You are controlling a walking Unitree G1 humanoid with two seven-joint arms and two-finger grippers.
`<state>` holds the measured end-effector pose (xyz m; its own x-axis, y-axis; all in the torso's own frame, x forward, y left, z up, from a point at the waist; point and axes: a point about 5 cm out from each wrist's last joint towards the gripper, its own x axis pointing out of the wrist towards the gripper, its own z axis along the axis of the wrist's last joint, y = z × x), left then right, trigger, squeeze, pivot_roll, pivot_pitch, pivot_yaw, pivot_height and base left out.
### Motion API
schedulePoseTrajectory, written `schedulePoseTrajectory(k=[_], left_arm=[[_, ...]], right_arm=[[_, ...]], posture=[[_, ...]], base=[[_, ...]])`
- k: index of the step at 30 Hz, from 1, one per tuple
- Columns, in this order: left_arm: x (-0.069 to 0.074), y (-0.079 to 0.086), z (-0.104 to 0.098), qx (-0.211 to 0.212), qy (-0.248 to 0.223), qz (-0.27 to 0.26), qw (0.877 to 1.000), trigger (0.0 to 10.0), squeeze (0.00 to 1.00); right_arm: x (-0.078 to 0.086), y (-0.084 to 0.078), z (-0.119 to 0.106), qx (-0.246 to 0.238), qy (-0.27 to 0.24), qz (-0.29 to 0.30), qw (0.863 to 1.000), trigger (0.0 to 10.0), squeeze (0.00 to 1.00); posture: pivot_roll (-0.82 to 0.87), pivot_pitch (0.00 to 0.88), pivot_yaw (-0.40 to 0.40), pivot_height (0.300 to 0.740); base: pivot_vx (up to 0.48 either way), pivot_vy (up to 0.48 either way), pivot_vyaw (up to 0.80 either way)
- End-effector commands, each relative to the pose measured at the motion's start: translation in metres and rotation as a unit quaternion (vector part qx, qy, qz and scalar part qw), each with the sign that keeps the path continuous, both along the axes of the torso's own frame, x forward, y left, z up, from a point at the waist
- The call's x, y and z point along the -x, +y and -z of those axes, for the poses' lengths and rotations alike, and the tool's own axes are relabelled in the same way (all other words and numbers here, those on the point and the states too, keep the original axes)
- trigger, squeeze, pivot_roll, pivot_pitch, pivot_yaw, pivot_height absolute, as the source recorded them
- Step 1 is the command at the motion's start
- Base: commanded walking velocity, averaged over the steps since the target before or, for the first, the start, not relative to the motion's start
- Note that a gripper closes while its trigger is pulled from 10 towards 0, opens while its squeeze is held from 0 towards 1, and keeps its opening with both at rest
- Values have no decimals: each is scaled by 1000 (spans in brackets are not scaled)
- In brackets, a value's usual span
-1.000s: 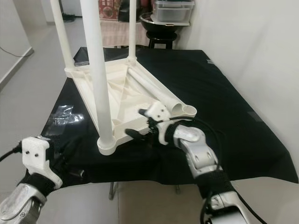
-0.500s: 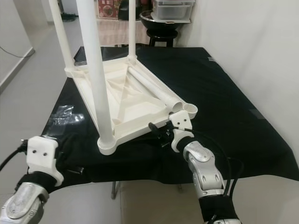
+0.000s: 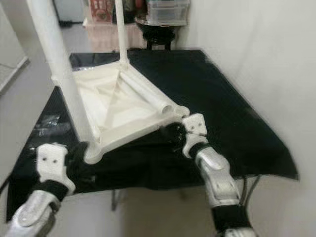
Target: Building children table
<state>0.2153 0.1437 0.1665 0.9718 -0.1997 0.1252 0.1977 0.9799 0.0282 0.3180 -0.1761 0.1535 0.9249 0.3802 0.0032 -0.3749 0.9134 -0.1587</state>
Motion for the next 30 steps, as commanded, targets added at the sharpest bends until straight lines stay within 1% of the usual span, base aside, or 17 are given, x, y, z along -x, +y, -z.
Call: schedulePoseTrajectory(k=[1, 11, 14, 16, 19, 20, 21, 23, 25, 27, 30], left_arm=[[1, 4, 4, -1, 6, 0, 1000, 10000, 0], [1, 3, 5, 11, 14, 16, 1000, 10000, 0], [0, 2, 6, 20, 22, 30, 999, 10000, 0], [0, 2, 6, 21, 21, 34, 999, 10000, 0], [0, 2, 6, 23, 20, 42, 999, 10000, 0], [0, 3, 6, 24, 21, 42, 999, 10000, 0], [-1, 3, 6, 25, 21, 42, 999, 10000, 0], [-1, 2, 6, 25, 20, 43, 999, 10000, 0], [-1, 3, 6, 25, 20, 44, 999, 10000, 0], [-1, 2, 6, 26, 20, 45, 998, 10000, 0], [-1, 2, 5, 27, 19, 48, 998, 10000, 0]], right_arm=[[1, 10, 4, 7, 5, -22, 1000, 10000, 0], [0, 13, 5, 12, 5, -28, 1000, 10000, 0], [-1, 12, 4, 8, 3, -22, 1000, 10000, 0], [-2, 12, 4, 5, 3, -21, 1000, 10000, 0], [-2, 13, 5, 19, 7, -26, 999, 10000, 0], [-1, 14, 3, 25, 2, -37, 999, 10000, 0], [-1, 14, 4, 19, 6, -41, 999, 10000, 0], [0, 15, 3, 20, 0, -51, 998, 10000, 0], [0, 15, 3, 19, -2, -53, 998, 10000, 0], [-1, 14, 3, 16, 0, -49, 999, 10000, 0], [0, 15, 1, 18, -11, -51, 998, 10000, 0]], posture=[[-23, 49, -30, 740], [-19, 42, -30, 740], [-14, 43, -31, 740], [-14, 43, -31, 740], [-16, 41, -36, 740], [-16, 41, -36, 740], [-15, 40, -37, 740], [-15, 40, -37, 740], [-15, 40, -37, 740], [-14, 40, -39, 740], [-12, 42, -38, 740]], base=[[0, 0, 800], [0, 0, 800], [0, 0, 758], [0, 0, 0], [0, 0, 0], [274, 0, 0], [285, 0, 0], [317, 0, 800], [334, 0, 800], [371, 0, 0], [386, 0, 800]])
